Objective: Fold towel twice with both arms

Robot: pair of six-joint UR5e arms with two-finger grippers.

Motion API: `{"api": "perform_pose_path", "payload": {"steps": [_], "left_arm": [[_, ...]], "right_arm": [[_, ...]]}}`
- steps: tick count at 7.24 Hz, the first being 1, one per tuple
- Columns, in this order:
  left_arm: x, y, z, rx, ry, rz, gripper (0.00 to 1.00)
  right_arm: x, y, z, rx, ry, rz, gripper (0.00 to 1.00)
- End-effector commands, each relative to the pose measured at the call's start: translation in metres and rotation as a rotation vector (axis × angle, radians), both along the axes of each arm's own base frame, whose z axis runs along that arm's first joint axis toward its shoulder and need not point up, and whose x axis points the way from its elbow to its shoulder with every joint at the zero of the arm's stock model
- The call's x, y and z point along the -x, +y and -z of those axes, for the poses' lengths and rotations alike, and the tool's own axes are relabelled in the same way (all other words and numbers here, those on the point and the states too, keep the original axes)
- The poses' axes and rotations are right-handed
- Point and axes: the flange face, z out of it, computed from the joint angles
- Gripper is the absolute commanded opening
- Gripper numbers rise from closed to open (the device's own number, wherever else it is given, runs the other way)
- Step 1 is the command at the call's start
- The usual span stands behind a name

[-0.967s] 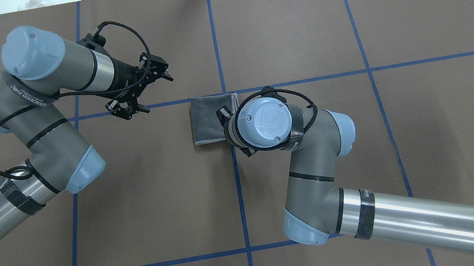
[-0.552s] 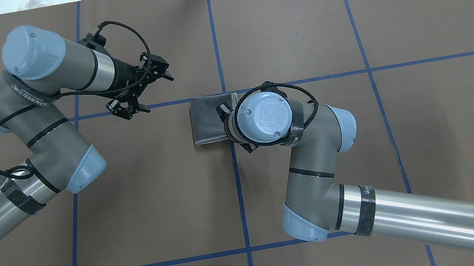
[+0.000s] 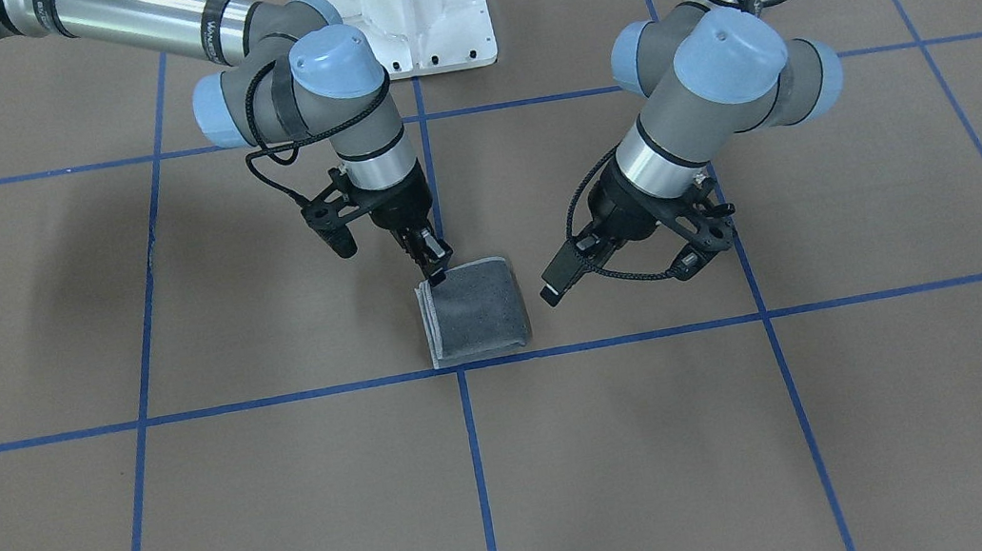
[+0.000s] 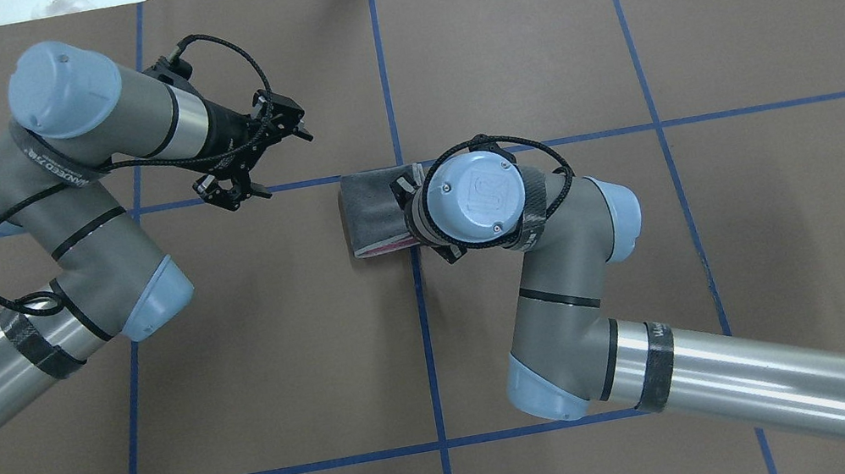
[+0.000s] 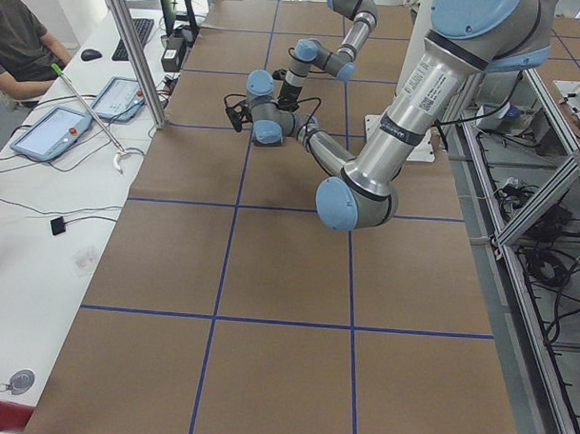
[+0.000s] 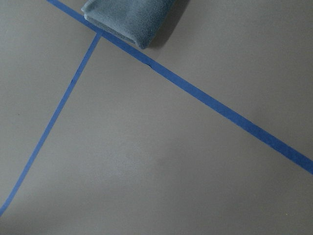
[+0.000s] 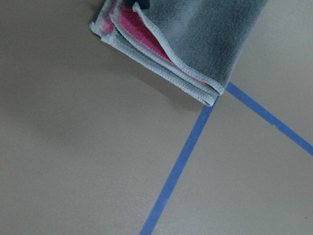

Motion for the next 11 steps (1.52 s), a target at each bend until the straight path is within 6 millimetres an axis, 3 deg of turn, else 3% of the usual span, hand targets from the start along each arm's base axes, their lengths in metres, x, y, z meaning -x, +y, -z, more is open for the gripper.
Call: {"api": "perform_pose_path", "payload": {"steps": [1,10,11], "left_arm": [[0.0,0.0,0.001,0.001,0.001,0.001,0.99],[0.0,0.0,0.003,-0.001,0.004,0.001,0.99],[0.0,0.0,0.003,-0.001,0.004,0.001,0.99]], "right_arm": [[-0.008,0.002,0.004,0.008,0.01,0.001,0.03],[-0.021,-0.013,-0.015,-0.029,0.065,0.012,0.04],[-0.022,-0.013,-0.019,-0.038,0.072,0.02,0.16]]}}
